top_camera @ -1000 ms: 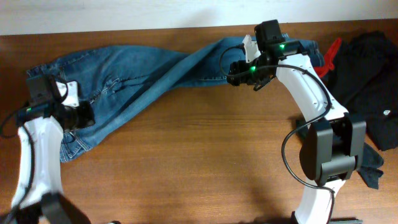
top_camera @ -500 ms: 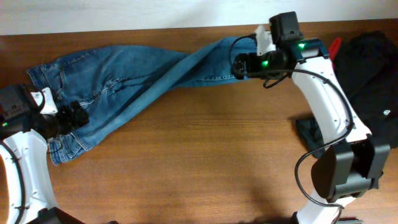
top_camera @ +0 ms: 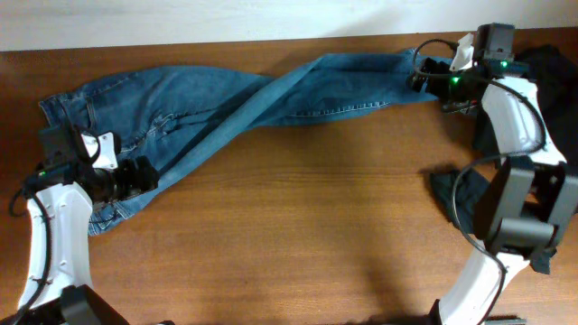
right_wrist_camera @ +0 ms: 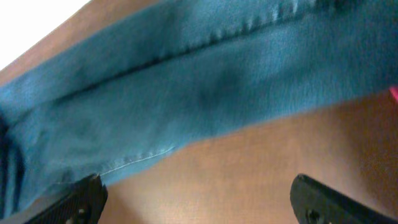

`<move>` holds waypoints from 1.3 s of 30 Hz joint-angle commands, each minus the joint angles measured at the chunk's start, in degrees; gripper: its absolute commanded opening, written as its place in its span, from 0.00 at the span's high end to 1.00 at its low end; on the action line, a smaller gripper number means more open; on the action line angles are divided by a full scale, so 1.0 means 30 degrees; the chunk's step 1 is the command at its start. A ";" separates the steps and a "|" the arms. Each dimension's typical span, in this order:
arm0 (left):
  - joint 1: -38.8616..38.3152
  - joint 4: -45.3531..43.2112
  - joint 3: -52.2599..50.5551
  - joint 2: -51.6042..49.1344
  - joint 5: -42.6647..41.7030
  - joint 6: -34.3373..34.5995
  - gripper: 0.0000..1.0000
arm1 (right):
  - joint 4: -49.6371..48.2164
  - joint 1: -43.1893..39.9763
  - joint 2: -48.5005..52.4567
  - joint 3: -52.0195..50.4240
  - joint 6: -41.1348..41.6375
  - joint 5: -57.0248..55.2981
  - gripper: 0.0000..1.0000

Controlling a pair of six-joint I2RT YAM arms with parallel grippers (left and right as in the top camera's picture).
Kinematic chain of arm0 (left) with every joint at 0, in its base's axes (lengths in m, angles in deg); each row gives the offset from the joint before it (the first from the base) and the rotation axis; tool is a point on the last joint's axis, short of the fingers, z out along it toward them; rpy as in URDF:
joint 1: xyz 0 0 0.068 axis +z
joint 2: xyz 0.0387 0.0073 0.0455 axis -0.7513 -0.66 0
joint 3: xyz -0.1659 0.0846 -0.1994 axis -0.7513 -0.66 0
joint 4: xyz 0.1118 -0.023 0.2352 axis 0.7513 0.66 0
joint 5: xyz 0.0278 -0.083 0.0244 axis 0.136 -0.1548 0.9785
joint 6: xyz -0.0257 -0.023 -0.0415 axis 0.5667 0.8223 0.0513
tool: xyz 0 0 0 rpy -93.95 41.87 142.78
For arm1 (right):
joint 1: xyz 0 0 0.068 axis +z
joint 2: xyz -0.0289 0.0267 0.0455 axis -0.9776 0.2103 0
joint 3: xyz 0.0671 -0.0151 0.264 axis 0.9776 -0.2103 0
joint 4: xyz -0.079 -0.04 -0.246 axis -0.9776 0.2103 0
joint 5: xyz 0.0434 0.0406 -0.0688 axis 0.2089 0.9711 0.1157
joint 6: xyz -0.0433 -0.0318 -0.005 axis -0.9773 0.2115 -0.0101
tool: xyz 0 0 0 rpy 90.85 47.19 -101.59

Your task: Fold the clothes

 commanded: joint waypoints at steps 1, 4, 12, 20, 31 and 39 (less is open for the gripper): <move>-0.0138 -0.0087 -0.0299 -0.0168 0.0080 -0.0372 0.05 | -0.1559 -0.0168 0.1071 0.0219 0.1421 -0.0736 0.01; -0.0138 0.0015 -0.0299 -0.0175 0.0066 -0.0372 0.06 | -0.2062 -0.0583 0.1435 0.0219 0.1406 0.0561 0.01; -0.0816 0.0474 -0.2266 -0.0189 0.0073 -0.0364 0.01 | 0.0015 -0.0459 0.1501 0.0219 -0.1260 0.1982 0.01; -0.0925 -0.1974 -0.2616 -0.0189 0.1166 0.0685 0.01 | 0.1683 -0.0444 0.1501 0.0219 -0.1260 0.2266 0.01; -0.0882 -0.4175 -0.2616 -0.0306 -0.1719 0.0772 0.01 | 0.3796 0.0095 0.0284 0.0437 -0.3337 0.6747 0.01; -0.1078 -0.6513 -0.2616 -0.0313 -0.3789 -0.1457 0.02 | 0.3971 0.4510 -0.0503 0.0714 -0.3417 0.4211 0.10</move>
